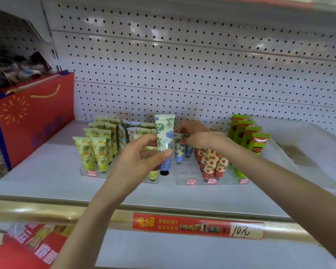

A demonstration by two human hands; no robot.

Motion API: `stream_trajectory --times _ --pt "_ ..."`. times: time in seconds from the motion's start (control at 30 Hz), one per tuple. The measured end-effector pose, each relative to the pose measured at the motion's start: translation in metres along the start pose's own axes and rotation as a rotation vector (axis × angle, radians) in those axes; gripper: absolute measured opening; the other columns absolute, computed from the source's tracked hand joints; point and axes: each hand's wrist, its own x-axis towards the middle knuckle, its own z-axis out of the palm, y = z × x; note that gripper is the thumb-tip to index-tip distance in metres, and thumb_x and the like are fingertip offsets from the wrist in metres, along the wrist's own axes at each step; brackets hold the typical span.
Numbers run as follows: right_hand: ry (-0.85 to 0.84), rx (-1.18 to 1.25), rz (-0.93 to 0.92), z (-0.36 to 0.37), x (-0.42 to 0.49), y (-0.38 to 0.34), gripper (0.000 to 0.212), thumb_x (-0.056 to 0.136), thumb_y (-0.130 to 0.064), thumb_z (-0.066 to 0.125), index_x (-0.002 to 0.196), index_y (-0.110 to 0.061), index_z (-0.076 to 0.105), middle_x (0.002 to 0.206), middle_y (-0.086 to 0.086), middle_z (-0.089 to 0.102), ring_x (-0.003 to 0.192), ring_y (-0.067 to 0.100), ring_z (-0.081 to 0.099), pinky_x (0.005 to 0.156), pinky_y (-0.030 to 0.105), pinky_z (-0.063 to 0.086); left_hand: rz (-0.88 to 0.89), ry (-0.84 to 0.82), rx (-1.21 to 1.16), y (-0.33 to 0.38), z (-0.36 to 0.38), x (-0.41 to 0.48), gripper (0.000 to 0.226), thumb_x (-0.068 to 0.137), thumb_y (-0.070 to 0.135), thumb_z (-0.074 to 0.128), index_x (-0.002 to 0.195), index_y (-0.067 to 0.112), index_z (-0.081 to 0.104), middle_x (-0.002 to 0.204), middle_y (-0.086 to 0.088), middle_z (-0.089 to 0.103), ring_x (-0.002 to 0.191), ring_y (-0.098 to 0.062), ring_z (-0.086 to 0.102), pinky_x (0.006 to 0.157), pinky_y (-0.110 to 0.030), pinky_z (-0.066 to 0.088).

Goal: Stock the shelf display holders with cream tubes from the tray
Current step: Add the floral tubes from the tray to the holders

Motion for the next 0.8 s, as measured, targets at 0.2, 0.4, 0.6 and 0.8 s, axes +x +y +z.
stream_trajectory --times 0.2,0.4,0.6,0.8 --pt "-0.017 -0.043 0.007 -0.003 0.001 0.002 0.032 0.091 -0.015 0.059 0.122 -0.013 0.052 0.125 0.006 0.054 0.11 0.02 0.051 0.095 0.032 0.042 0.001 -0.008 -0.035 0.0 0.003 0.004 0.02 0.079 0.02 0.067 0.099 0.021 0.064 0.084 0.017 0.066 0.075 -0.007 0.067 0.069 -0.026 0.056" --pt "-0.008 0.035 -0.063 -0.009 0.002 0.008 0.027 0.09 -0.012 0.06 0.116 -0.012 0.056 0.118 0.004 0.058 0.103 0.016 0.054 0.08 0.022 0.041 0.002 -0.007 -0.013 0.0 0.004 0.005 0.04 0.068 0.034 0.068 0.105 0.019 0.065 0.097 0.013 0.067 0.084 -0.011 0.068 0.074 -0.03 0.057" --pt "0.193 0.361 -0.221 -0.045 -0.021 0.002 0.013 0.095 -0.021 0.053 0.099 -0.014 0.063 0.096 -0.007 0.062 0.094 0.009 0.059 0.081 0.015 0.049 0.01 -0.026 0.023 -0.001 0.008 0.006 0.041 0.069 0.039 0.066 0.107 0.024 0.065 0.104 0.009 0.067 0.091 -0.012 0.066 0.077 -0.027 0.05" --pt "0.07 0.673 -0.32 -0.062 -0.069 -0.008 0.032 0.094 -0.038 0.045 0.095 -0.013 0.066 0.099 0.002 0.067 0.099 0.017 0.065 0.089 0.03 0.054 0.024 -0.033 0.049 0.001 0.019 0.011 0.024 0.074 0.031 0.068 0.096 0.039 0.062 0.09 0.028 0.067 0.083 0.002 0.063 0.068 -0.012 0.047"
